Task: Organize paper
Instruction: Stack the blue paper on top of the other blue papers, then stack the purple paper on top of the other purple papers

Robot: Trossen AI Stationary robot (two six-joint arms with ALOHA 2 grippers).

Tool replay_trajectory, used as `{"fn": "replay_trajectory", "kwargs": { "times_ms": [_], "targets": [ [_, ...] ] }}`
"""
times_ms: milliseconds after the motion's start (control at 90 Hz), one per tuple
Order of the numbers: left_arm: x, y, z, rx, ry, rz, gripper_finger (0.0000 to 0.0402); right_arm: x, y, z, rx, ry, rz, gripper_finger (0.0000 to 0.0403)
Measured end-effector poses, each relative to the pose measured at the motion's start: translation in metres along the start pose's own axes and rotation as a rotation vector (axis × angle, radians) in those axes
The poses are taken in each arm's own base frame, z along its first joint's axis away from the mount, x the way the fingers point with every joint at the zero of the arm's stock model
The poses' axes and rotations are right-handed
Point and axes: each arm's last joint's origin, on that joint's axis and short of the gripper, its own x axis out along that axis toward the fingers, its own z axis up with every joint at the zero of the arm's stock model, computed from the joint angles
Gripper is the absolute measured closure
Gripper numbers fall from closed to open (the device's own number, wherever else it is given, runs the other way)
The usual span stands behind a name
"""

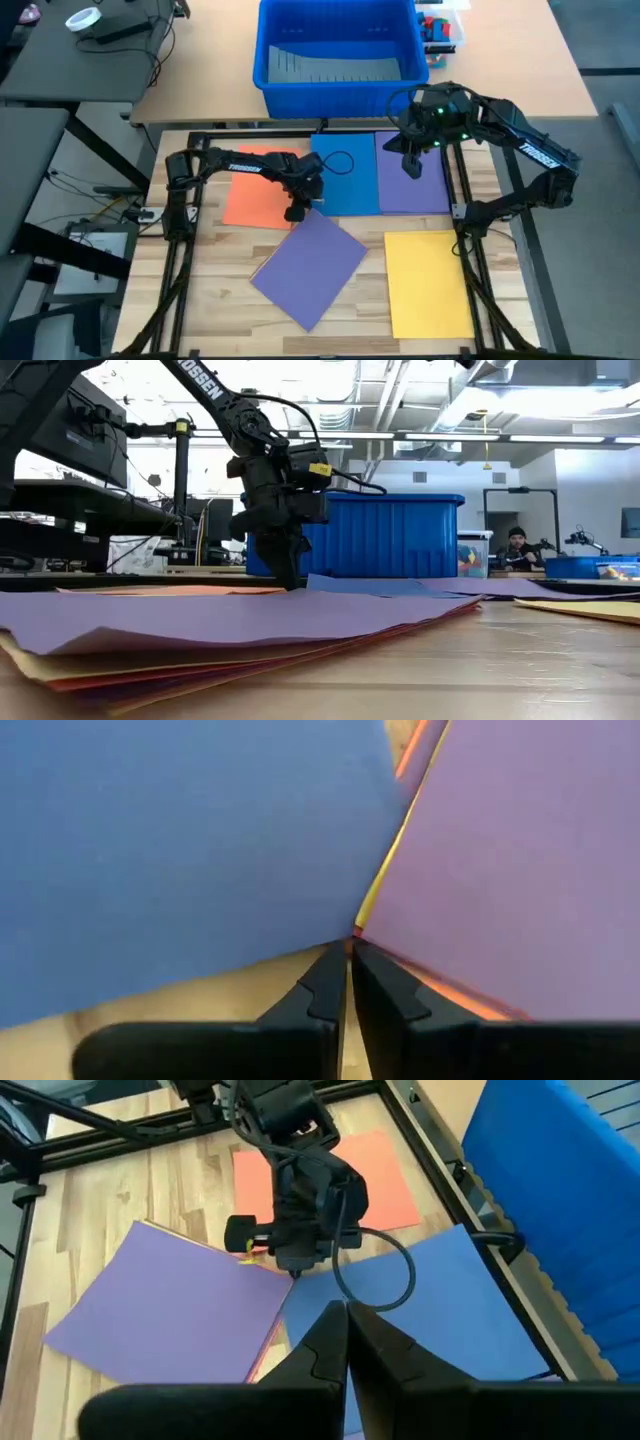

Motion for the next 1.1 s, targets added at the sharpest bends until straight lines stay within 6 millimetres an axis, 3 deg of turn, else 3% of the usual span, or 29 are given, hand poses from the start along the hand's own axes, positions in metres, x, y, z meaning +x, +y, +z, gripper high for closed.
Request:
{"fn": "replay_trajectory", "kwargs": {
  "times_ms": [167, 256, 511, 622, 711, 822, 933, 1100],
  "targets": [
    [0.0, -0.001, -0.002, 0.012, 0.031, 0.011, 0.0396, 0.0, 0.0, 0.0, 0.0, 0.002, 0.0, 0.0403],
    [-0.011, -0.001, -0.004, -0.011, 0.091, 0.031, 0.0396, 0.0, 0.0, -0.001, 0.002, 0.012, 0.0, 0.0403],
    [-0.093, -0.012, 0.022, -0.145, 0.049, 0.129, 0.0396, 0.006, -0.001, -0.001, 0.005, 0.037, 0.0, 0.0403],
    [-0.12, -0.031, 0.029, -0.299, -0.032, 0.145, 0.0396, 0.027, -0.004, 0.0, 0.008, 0.069, 0.003, 0.0403],
    [-0.129, -0.055, 0.032, -0.358, -0.068, 0.1, 0.0396, 0.052, -0.007, -0.004, 0.015, 0.131, 0.006, 0.0403],
    [-0.119, -0.086, 0.029, -0.378, -0.066, -0.014, 0.0396, 0.087, -0.006, -0.015, 0.043, 0.233, 0.022, 0.0403],
    [-0.092, -0.116, 0.019, -0.339, -0.014, -0.125, 0.0396, 0.118, 0.005, -0.026, 0.119, 0.295, 0.08, 0.0403],
    [-0.049, -0.146, 0.004, -0.185, -0.025, -0.166, 0.0396, 0.137, 0.037, -0.034, 0.193, 0.291, 0.136, 0.0403]
  ]
}}
